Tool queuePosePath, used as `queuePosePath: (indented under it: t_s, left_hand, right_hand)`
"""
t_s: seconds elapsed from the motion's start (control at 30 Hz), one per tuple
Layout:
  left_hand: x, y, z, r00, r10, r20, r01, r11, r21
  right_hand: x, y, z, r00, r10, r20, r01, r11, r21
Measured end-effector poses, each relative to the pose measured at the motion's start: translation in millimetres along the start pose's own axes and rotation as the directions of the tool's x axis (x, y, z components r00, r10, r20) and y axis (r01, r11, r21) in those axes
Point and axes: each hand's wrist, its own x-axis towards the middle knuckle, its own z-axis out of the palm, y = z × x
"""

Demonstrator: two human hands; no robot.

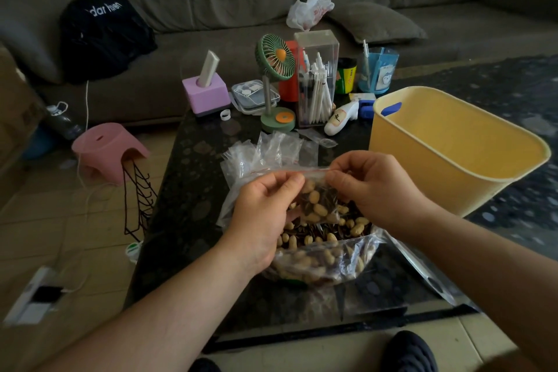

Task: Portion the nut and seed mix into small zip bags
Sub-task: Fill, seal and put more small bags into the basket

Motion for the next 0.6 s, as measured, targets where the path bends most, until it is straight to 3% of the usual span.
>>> queuePosePath:
  t_s: [0.17, 0.4, 0.6]
  left_hand:
    - [0.3, -3.2, -0.5, 0.997, 0.073, -0.009, -0.073, 0.997, 0.019]
    - [1.5, -6.1, -2.5, 0.985, 0.174, -0.008, -0.172, 0.979, 0.111]
    - [2.3, -7.4, -8.6, 0.929, 0.368, 0.038, -0.363, 0.885, 0.293]
  right_hand:
    - [-1.0, -1.0, -0.5, 0.998, 0.036, 0.051, -0.040, 0.996, 0.081]
    - [-1.8, -1.6, 0.5, 0.999, 0.017, 0.041, -0.019, 0.998, 0.062]
    - [-0.6, -0.6, -1.4, 1.000, 0.010, 0.019, -0.012, 0.997, 0.075]
